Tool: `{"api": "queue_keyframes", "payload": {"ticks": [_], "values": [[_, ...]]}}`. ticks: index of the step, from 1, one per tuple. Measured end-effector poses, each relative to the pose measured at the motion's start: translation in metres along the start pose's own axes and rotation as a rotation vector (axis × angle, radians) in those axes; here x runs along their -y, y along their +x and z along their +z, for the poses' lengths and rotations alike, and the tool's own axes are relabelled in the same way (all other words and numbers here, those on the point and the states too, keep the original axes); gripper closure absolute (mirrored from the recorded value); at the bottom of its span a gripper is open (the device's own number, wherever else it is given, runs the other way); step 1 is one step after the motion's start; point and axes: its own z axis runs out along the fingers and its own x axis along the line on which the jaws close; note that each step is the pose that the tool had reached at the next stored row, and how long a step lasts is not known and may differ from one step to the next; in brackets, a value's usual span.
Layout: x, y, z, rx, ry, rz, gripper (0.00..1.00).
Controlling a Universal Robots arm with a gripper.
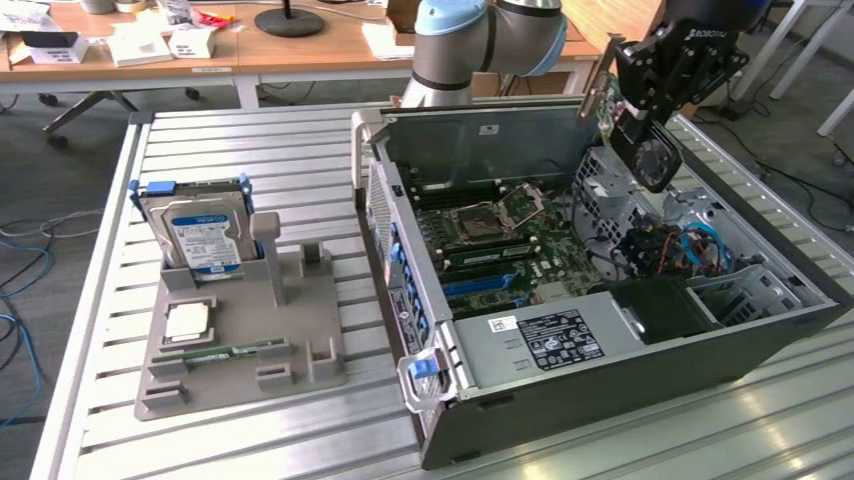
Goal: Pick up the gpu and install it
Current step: 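Insert the gpu into the slot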
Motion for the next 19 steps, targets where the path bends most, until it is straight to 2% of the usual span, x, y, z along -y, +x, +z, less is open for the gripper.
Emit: {"api": "queue_keyframes", "payload": {"ticks": [3,19], "values": [[0.0000,0.0000,0.0001,-0.0014,-0.0007,-0.029,0.74],[0.0000,0.0000,0.0007,-0.0126,-0.0022,-0.270,0.74]]}}
